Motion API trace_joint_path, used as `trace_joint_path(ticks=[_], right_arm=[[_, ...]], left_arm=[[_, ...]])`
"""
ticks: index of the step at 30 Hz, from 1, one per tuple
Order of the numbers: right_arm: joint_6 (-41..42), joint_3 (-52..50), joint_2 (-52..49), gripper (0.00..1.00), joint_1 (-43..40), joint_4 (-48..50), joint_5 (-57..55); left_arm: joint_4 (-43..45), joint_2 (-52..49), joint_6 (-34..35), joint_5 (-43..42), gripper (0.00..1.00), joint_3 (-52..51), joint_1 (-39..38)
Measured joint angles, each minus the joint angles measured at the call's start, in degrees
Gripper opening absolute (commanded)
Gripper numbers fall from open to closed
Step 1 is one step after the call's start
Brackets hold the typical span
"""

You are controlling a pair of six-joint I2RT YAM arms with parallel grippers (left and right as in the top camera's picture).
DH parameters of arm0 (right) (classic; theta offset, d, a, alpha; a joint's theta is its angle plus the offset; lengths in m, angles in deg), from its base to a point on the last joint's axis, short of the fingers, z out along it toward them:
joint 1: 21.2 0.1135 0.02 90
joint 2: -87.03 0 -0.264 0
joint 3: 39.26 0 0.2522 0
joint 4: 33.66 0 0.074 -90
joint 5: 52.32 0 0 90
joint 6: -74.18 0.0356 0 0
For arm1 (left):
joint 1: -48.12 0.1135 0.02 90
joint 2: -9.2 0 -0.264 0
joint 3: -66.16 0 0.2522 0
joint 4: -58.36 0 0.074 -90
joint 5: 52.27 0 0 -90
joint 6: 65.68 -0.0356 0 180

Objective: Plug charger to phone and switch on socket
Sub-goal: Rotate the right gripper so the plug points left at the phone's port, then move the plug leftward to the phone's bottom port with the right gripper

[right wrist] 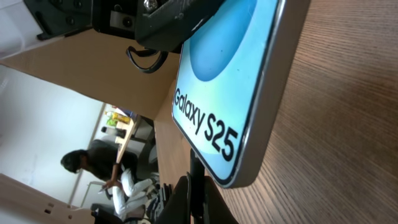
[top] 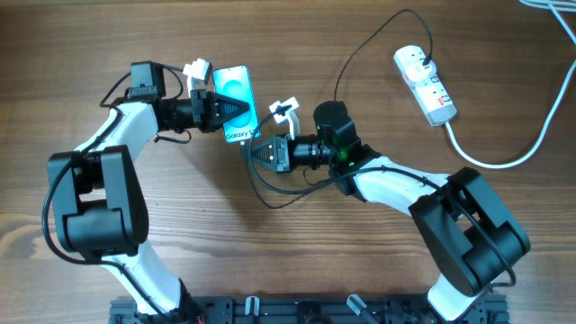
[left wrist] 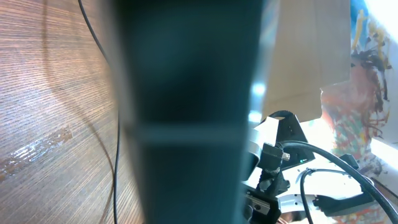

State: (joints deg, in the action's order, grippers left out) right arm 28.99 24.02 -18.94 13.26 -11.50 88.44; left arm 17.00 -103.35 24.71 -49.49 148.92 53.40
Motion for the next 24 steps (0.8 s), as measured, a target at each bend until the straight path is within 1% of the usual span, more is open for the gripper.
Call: trace_joint_path(ticks=[5, 17, 24], right_arm=[[2.0, 0.0, 0.0, 0.04, -0.2, 0.2, 0.6], [3.4, 0.0, 0.0, 0.04, -0.5, 0.4, 2.8], [6.3, 0.0, 0.0, 0.04, -1.2, 1.0, 2.6]], left_arm=[[0.0, 0.0, 0.0, -0.2, 0.04, 0.0, 0.0], [0.7, 0.0, 0.0, -0.3, 0.04, 0.0, 0.0], [0.7, 0.0, 0.0, -0.3, 0.04, 0.0, 0.0]])
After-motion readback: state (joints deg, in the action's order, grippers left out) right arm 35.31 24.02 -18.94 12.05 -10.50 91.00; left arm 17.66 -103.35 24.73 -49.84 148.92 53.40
